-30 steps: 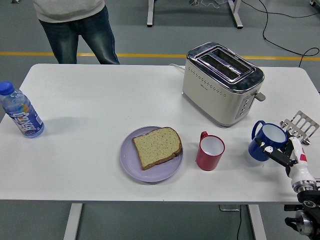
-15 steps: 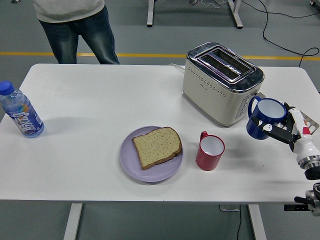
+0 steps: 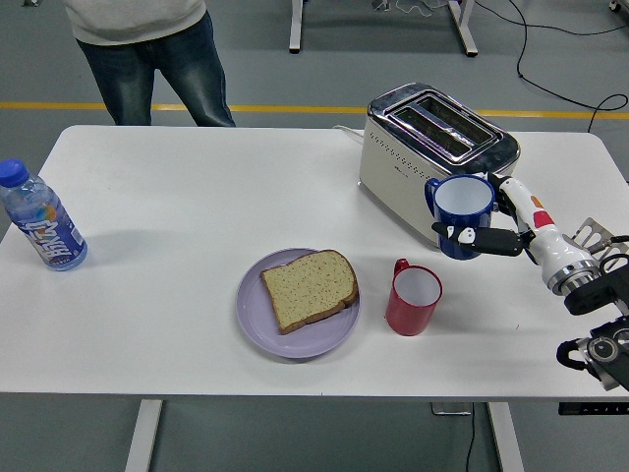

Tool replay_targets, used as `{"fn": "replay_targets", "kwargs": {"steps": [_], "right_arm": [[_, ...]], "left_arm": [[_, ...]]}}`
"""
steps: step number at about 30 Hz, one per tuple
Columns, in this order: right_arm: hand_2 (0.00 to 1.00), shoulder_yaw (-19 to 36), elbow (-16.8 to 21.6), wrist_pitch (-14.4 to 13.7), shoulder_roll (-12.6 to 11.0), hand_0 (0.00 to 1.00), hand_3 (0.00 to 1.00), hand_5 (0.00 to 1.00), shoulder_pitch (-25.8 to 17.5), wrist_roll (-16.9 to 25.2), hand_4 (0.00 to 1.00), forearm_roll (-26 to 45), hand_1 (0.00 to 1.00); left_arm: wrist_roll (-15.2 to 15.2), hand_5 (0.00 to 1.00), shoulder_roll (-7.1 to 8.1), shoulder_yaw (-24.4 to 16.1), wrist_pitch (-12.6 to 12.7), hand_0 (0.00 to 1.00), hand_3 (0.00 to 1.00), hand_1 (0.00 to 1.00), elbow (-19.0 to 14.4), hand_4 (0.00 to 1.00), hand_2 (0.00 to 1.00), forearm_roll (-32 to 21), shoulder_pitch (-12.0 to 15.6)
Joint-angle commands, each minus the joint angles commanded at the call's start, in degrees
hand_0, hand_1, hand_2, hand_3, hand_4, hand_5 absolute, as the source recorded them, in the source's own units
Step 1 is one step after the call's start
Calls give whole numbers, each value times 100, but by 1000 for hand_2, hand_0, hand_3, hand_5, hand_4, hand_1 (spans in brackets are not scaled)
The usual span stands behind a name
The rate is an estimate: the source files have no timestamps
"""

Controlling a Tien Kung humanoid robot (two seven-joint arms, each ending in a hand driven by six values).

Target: Pick up the cup,pour liquid into bread,place the cup on the desk

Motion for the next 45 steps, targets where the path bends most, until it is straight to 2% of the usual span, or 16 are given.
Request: {"fn": "replay_targets", "kwargs": {"steps": [7, 13, 20, 29, 39, 45], "right_arm": [[452, -348, -104, 116, 63, 343, 495, 2, 526, -223, 742, -571, 288], [449, -795, -245, 221, 176, 332, 493, 2, 1152, -456, 739, -1452, 283], [446, -1260, -359, 309, 311, 321, 491, 2, 1652, -647, 740, -2351, 276], [445, -1893, -476, 374, 403, 314, 491, 2, 2137, -736, 739, -3023, 272], [443, -2511, -594, 624, 528, 309, 489, 2, 2616, -855, 753, -4231, 269], [443, -2793, -668, 757, 532, 308, 489, 2, 2957, -909, 752, -4416, 269]], "left_arm": [[-8, 998, 0, 7, 5, 693, 602, 756, 0, 407, 772, -19, -1], [-10, 998, 7, 2, 18, 693, 604, 756, -4, 408, 773, -22, -3], [-14, 998, 9, 9, 23, 692, 607, 757, -9, 410, 773, -35, 17], [2, 998, 15, -23, 38, 690, 608, 756, -14, 409, 775, 11, 43], [7, 998, 23, -38, 70, 690, 611, 756, -23, 408, 775, 42, 80], [28, 998, 24, -90, 79, 690, 611, 757, -23, 408, 776, 119, 95]]}}
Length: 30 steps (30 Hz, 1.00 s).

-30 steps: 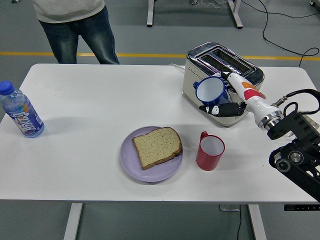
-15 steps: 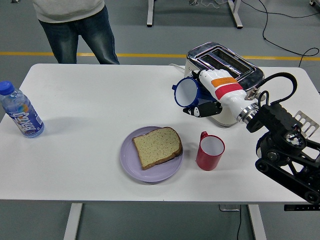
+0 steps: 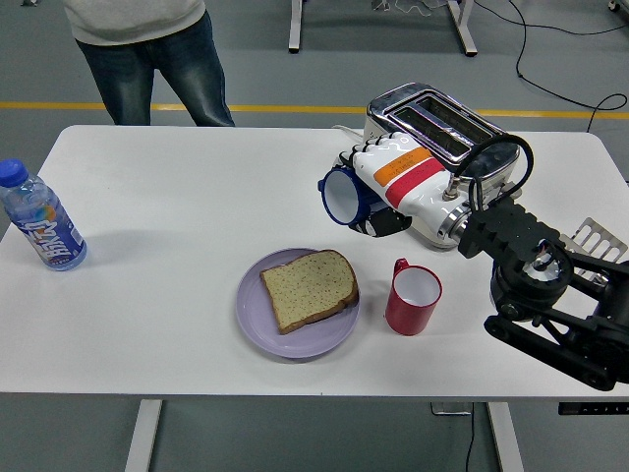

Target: Pick up the cup,pour liquid into bread,place the cup on the desk

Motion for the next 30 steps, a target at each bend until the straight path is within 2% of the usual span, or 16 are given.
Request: {"fn": "replay_targets", "kwargs": {"steps": [14, 25, 30], "right_arm": [[448, -608, -127, 320, -56, 314, 489, 2, 596, -232, 746, -612, 278], [450, -811, -3, 405, -2, 323, 491, 2, 752, -335, 735, -725, 281], [451, -723, 55, 439, 5, 325, 491, 2, 680, -366, 732, -693, 282]], "left_arm": [[21, 998, 4, -52, 17, 689, 613, 756, 2, 402, 776, 50, 23], [11, 998, 8, -20, 12, 689, 612, 756, 2, 400, 774, -3, 17], [-2, 998, 3, -5, 9, 690, 612, 756, 2, 398, 774, -30, 24]]}}
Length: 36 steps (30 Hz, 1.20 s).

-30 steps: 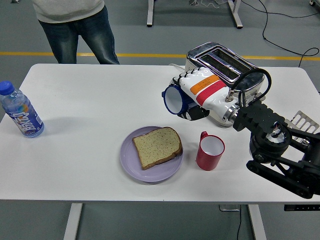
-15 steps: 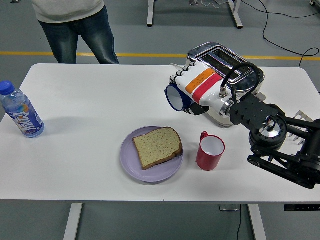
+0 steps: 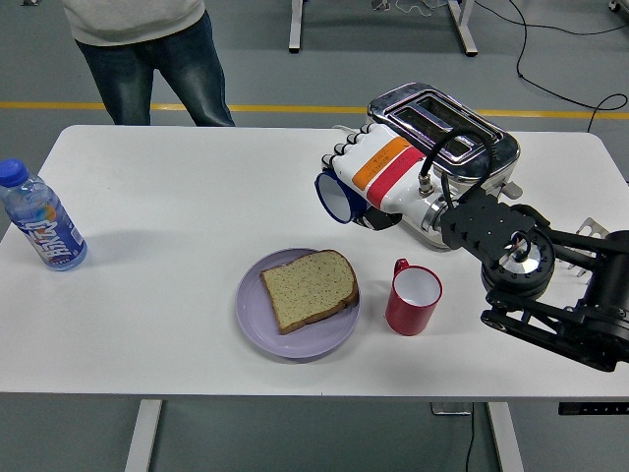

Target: Pick up the cup,pour liquid into bread,place the cup on the desk

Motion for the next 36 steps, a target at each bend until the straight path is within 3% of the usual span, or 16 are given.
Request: {"fn": "replay_targets", "kwargs": {"steps": [11, 23, 31, 36], "right_arm": [[452, 605, 50, -122, -80, 327, 491, 2, -580, 345, 730, 1241, 282], [456, 1920, 432, -27, -350, 334, 492, 2, -1681, 618, 715, 4069, 292], [457, 2837, 715, -297, -361, 343, 492, 2, -2391, 821, 711, 5810, 293], [457, 3342, 900, -552, -502, 340, 492, 2, -2831, 909, 710, 6239, 291]], "left_arm": [[6, 998, -14, -37, 2, 690, 611, 756, 8, 396, 774, 39, 0], [-13, 998, -22, -13, -9, 690, 611, 756, 20, 396, 773, -8, -2], [3, 998, -33, -40, -11, 690, 611, 756, 23, 396, 773, 40, 9], [17, 998, -37, -51, -9, 690, 611, 756, 23, 396, 773, 79, 14]]}}
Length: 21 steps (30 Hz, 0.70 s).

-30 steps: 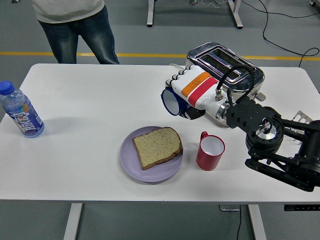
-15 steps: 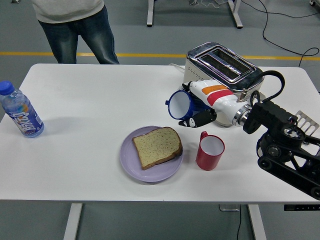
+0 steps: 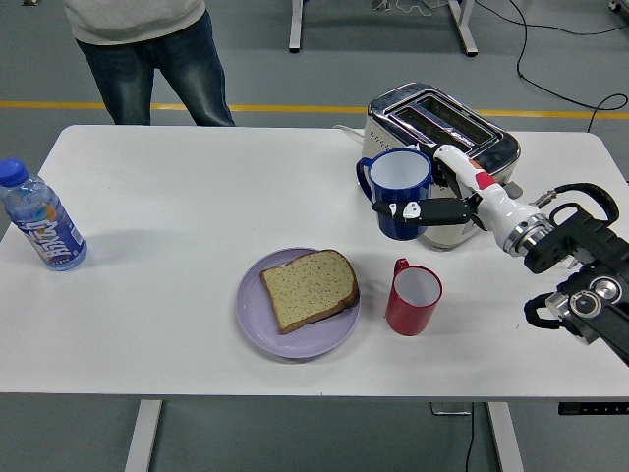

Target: Pick up the cup,pour liquid into bread,place the cup on the desk

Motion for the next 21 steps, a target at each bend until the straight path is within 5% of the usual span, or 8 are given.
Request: {"fn": "replay_targets", "kwargs": {"steps": [12, 21], "right_arm": [[458, 997, -35, -609, -356, 343, 492, 2, -1249, 726, 709, -372, 292], [459, 1801, -293, -676, -76, 344, 492, 2, -2265, 1104, 707, -396, 291]], "left_arm": [[47, 998, -11, -107, 14, 690, 611, 756, 11, 396, 773, 164, 2], [111, 998, -30, -229, 32, 690, 611, 756, 16, 396, 773, 351, 18]]}}
